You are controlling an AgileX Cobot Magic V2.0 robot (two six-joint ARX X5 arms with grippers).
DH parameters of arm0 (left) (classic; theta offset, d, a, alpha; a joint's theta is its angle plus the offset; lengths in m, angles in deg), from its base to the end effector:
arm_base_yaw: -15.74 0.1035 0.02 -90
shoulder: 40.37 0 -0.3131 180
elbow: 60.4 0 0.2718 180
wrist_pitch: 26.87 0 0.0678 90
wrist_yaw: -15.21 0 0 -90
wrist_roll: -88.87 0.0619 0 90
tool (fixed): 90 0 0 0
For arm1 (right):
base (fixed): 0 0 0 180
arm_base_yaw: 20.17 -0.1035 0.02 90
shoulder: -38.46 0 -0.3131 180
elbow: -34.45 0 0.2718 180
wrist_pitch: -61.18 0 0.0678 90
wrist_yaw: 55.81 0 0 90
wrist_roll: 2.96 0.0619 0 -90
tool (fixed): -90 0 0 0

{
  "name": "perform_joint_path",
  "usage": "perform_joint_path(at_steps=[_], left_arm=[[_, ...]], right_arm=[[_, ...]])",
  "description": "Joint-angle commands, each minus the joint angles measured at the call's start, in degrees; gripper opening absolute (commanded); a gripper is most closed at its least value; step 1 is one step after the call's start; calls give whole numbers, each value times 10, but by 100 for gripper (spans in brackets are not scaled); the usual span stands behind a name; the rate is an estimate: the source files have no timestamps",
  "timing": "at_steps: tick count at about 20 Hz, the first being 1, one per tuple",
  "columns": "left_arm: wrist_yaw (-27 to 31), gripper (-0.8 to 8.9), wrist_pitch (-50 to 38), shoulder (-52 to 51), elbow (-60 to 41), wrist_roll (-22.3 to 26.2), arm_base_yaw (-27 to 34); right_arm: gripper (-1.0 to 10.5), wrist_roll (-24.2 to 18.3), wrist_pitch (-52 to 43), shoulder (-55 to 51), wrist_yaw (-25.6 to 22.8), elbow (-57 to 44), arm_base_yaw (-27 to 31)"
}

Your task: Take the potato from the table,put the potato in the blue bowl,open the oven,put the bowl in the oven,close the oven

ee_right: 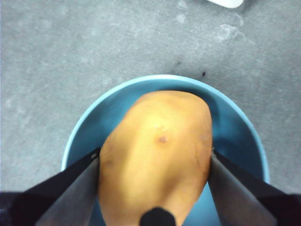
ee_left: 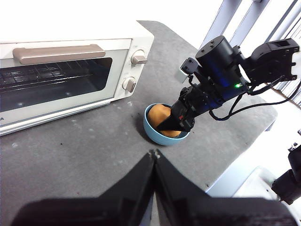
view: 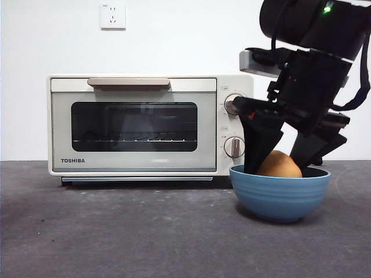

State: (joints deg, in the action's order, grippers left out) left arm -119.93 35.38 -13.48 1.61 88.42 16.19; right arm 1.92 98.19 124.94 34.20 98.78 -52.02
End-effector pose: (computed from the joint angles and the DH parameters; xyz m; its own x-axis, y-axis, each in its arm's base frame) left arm 0.0626 -0.0434 0.3506 0.6333 -0.7039 -0.3217 0.6217 0.7103 -0.3302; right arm 0.2710 0.1683 0.2022 0.4354 0.2707 -0.8586 -0.4638 0.8848 0.0438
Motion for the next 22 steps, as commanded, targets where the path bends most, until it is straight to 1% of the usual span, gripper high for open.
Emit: perform_joint_path(at_steps=[1, 3, 5, 8, 10, 12, 16, 19, 22], left_arm=[[1, -8, 2, -1, 0, 7, -2], [1, -8, 7, -1, 0, 7, -2], [1, -8, 8, -1, 0, 7, -2], [1, -8, 7, -1, 0, 7, -2], [2, -8, 7, -1, 0, 7, -2], [2, -8, 4, -1, 0, 7, -2], [2, -8, -17, 0, 0, 7, -2], [2, -8, -45, 11, 0, 4, -2], [2, -8, -99, 57, 0, 0, -2]], right_arm=[[-12, -2, -3, 22, 1, -8, 0], [-3, -2, -4, 35, 1, -8, 0], [39, 2, -8, 35, 1, -8, -1], [333, 2, -14, 33, 1, -8, -1], [447, 2, -10, 31, 1, -8, -1], [476, 2, -10, 23, 0, -7, -1], [475, 2, 2, -21, -3, -7, -1], [474, 2, 25, -80, -3, -7, -1], [474, 14, 55, -164, 0, -7, -1]])
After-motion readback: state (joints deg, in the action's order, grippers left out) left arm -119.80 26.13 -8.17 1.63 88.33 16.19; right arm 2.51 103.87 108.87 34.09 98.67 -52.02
